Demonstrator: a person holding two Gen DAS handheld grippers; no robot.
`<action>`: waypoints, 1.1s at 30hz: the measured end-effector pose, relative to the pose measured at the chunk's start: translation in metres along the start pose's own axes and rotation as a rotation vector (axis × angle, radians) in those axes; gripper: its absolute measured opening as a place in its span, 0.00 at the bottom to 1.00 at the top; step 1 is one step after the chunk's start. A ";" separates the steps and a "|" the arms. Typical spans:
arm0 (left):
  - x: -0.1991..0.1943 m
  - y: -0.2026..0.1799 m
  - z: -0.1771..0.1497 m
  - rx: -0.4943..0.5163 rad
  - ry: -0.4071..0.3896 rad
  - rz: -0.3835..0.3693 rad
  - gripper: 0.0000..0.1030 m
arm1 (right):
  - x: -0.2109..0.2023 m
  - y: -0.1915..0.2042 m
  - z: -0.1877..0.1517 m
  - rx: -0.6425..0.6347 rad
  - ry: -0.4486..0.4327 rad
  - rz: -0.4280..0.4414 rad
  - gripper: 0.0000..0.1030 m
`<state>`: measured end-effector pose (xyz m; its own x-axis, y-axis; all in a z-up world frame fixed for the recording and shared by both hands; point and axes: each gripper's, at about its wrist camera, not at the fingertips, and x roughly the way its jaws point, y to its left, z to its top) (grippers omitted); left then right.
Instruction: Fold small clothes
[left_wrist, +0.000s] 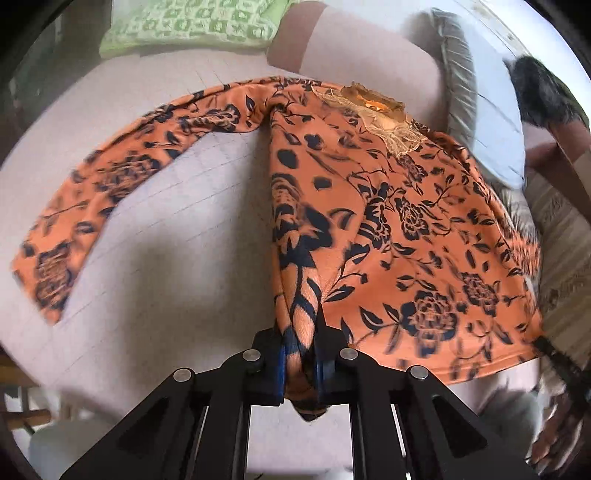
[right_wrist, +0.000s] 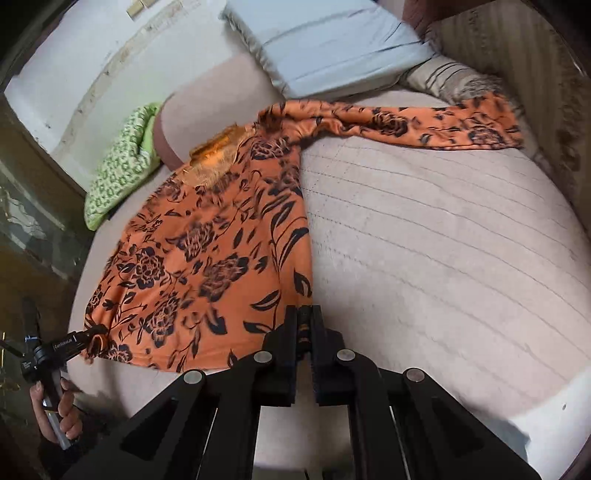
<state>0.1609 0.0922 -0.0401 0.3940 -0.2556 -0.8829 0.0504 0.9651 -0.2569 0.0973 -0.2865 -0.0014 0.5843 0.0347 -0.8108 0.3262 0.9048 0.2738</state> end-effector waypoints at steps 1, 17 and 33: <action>-0.005 0.003 -0.004 0.003 0.002 0.004 0.09 | -0.012 0.000 -0.004 0.003 -0.009 0.005 0.05; -0.002 0.003 -0.014 0.088 -0.080 0.161 0.53 | -0.027 -0.009 -0.010 0.202 -0.050 -0.073 0.62; 0.006 -0.196 0.013 0.419 -0.258 -0.043 0.66 | -0.041 -0.024 0.101 0.124 -0.334 -0.164 0.74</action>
<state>0.1653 -0.0982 0.0101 0.5949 -0.3239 -0.7356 0.4153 0.9074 -0.0637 0.1403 -0.3524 0.0773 0.7200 -0.2643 -0.6417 0.5106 0.8279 0.2320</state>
